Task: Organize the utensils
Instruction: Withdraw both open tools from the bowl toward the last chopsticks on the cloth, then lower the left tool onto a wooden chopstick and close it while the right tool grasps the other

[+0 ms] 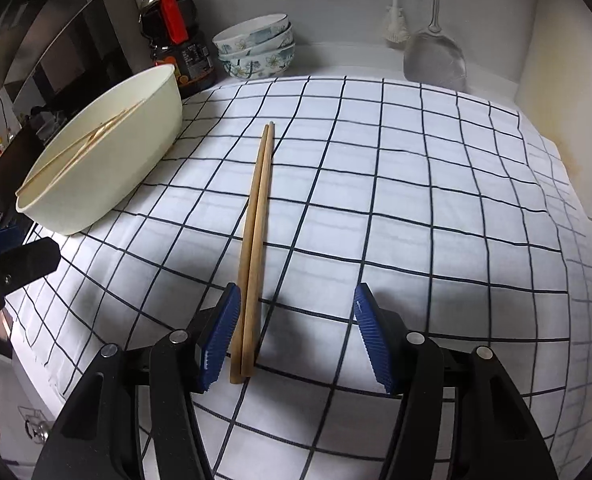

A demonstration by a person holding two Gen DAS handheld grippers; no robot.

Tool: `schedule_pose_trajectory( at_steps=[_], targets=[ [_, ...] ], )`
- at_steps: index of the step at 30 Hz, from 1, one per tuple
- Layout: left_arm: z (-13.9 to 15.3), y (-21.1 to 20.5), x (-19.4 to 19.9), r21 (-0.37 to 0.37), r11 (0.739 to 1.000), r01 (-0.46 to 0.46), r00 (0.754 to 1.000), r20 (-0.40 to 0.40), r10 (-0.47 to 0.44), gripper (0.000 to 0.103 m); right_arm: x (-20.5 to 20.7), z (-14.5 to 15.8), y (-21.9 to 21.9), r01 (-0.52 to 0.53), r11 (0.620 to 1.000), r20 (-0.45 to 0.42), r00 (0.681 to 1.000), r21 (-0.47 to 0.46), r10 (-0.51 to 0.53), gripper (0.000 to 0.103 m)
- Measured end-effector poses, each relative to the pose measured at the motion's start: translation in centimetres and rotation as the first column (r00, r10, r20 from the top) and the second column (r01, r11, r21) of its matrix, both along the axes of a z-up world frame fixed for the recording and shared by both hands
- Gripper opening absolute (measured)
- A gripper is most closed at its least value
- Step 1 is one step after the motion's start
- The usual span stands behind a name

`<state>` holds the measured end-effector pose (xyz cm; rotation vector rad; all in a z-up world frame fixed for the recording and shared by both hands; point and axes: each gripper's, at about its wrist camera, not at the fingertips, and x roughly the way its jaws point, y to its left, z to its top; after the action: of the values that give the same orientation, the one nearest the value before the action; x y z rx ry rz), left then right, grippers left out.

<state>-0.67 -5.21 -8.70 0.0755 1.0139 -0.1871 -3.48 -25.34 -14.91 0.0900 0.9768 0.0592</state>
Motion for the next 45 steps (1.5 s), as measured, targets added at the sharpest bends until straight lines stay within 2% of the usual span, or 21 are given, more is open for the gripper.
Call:
schedule_pose_trajectory(
  at_steps=[14,21,24,25,28,32,38,45],
  targets=[
    [-1.2,-0.5,-0.1,0.000,1.000,0.004,1.000,-0.022,-0.004,0.096,0.0,-1.3,0.6,-0.019,0.998,-0.007,1.000,-0.060,0.019,0.056],
    [-1.5,-0.9,-0.3,-0.002,1.000,0.004,1.000,-0.027,-0.004,0.096,-0.2,-1.8,1.6,-0.076,0.991,0.007,0.997,-0.108,0.077,0.056],
    [-1.7,-1.2,-0.2,0.001,1.000,0.002,1.000,-0.026,-0.002,0.096,0.1,-1.8,1.7,-0.102,0.988,0.030,0.994,-0.117,0.106,0.045],
    [-1.7,-1.3,-0.2,0.001,1.000,0.001,1.000,-0.027,-0.001,0.096,0.3,-1.8,1.6,-0.112,0.987,0.031,0.993,-0.113,0.116,0.039],
    [-2.1,-1.8,-0.1,-0.020,1.000,-0.002,0.999,-0.046,0.001,0.096,0.8,-1.6,1.7,-0.153,0.981,0.026,0.987,-0.120,0.157,0.007],
    [-2.6,-2.8,-0.1,-0.038,0.999,0.004,0.999,-0.052,-0.006,0.096,1.0,-1.6,0.9,-0.172,0.980,0.027,0.984,-0.099,0.175,0.007],
    [-3.9,-4.6,0.8,-0.042,0.999,-0.006,0.998,-0.060,0.004,0.096,0.7,-1.6,-1.2,-0.135,0.987,0.040,0.989,-0.091,0.139,0.007],
    [-5.4,-6.4,2.1,-0.010,1.000,-0.021,0.999,-0.048,0.021,0.096,-0.2,-1.5,-3.7,-0.086,0.991,0.041,0.995,-0.101,0.091,0.007]
  ],
)
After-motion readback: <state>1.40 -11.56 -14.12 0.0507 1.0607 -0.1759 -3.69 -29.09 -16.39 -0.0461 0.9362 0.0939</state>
